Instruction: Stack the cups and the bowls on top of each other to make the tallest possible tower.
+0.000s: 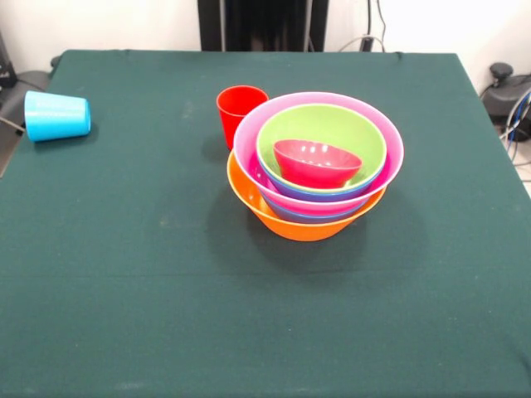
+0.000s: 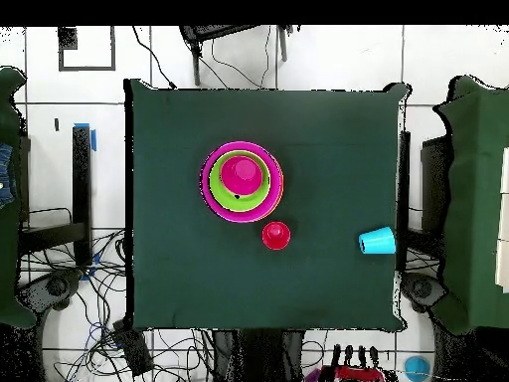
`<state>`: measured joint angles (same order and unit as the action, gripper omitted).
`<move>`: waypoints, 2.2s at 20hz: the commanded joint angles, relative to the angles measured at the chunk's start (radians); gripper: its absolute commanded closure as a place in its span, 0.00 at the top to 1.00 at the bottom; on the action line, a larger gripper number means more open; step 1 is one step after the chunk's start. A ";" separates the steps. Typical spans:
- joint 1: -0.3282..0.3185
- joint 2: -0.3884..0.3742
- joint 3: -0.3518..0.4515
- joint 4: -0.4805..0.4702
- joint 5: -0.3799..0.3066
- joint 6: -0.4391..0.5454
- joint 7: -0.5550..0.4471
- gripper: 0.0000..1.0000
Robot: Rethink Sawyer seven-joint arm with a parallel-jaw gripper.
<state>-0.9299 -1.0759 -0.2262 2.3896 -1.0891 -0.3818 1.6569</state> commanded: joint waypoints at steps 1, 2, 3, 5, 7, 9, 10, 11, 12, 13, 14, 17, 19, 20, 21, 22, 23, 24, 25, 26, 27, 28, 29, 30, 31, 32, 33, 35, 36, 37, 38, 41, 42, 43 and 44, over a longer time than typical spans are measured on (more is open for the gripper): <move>-0.394 -0.042 0.547 0.172 0.271 0.613 -0.247 1.00; -0.403 -0.051 0.558 0.175 0.286 0.619 -0.262 1.00; -0.416 -0.062 0.570 0.181 0.303 0.625 -0.278 1.00; -0.435 -0.081 0.593 0.193 0.327 0.638 -0.296 1.00; -0.452 -0.100 0.620 0.202 0.344 0.655 -0.291 1.00; -0.469 -0.115 0.653 0.210 0.355 0.673 -0.276 1.00; -0.479 -0.125 0.674 0.216 0.363 0.680 -0.267 1.00; -0.487 -0.131 0.691 0.219 0.366 0.688 -0.260 1.00; -0.499 -0.140 0.714 0.222 0.378 0.701 -0.260 1.00; -0.507 -0.145 0.733 0.224 0.382 0.709 -0.253 1.00; -0.513 -0.135 0.764 0.216 0.383 0.725 -0.256 1.00; -0.499 -0.048 0.785 0.137 0.334 0.742 -0.201 1.00; -0.468 0.028 0.772 0.057 0.298 0.774 -0.165 1.00; -0.457 0.070 0.779 0.007 0.266 0.798 -0.178 1.00; -0.455 0.095 0.790 -0.017 0.254 0.812 -0.190 1.00; -0.450 0.141 0.804 -0.059 0.250 0.817 -0.196 1.00; -0.449 0.164 0.815 -0.081 0.258 0.822 -0.197 1.00; -0.433 0.196 0.819 -0.119 0.274 0.838 -0.188 1.00; -0.420 0.208 0.820 -0.140 0.272 0.850 -0.184 1.00; -0.389 0.227 0.814 -0.176 0.270 0.867 -0.169 1.00; -0.370 0.235 0.803 -0.196 0.268 0.875 -0.150 1.00; -0.345 0.250 0.789 -0.225 0.273 0.879 -0.119 1.00; -0.340 0.262 0.790 -0.240 0.277 0.885 -0.120 1.00; -0.336 0.273 0.791 -0.255 0.281 0.891 -0.122 1.00; -0.331 0.285 0.792 -0.270 0.285 0.897 -0.123 1.00; -0.327 0.298 0.791 -0.285 0.296 0.904 -0.119 1.00; -0.322 0.313 0.789 -0.300 0.302 0.913 -0.115 1.00; -0.316 0.341 0.788 -0.325 0.312 0.924 -0.110 1.00; -0.312 0.365 0.790 -0.346 0.319 0.930 -0.107 1.00; -0.308 0.375 0.791 -0.357 0.321 0.932 -0.104 1.00; -0.304 0.394 0.795 -0.377 0.327 0.940 -0.107 1.00; -0.295 0.433 0.808 -0.423 0.337 0.959 -0.122 1.00; -0.285 0.450 0.808 -0.449 0.342 0.973 -0.122 1.00; -0.279 0.462 0.808 -0.464 0.343 0.978 -0.123 1.00; -0.272 0.485 0.805 -0.490 0.338 0.989 -0.130 1.00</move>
<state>-1.2804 -0.7301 0.5169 2.0808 -0.7646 0.4830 1.6569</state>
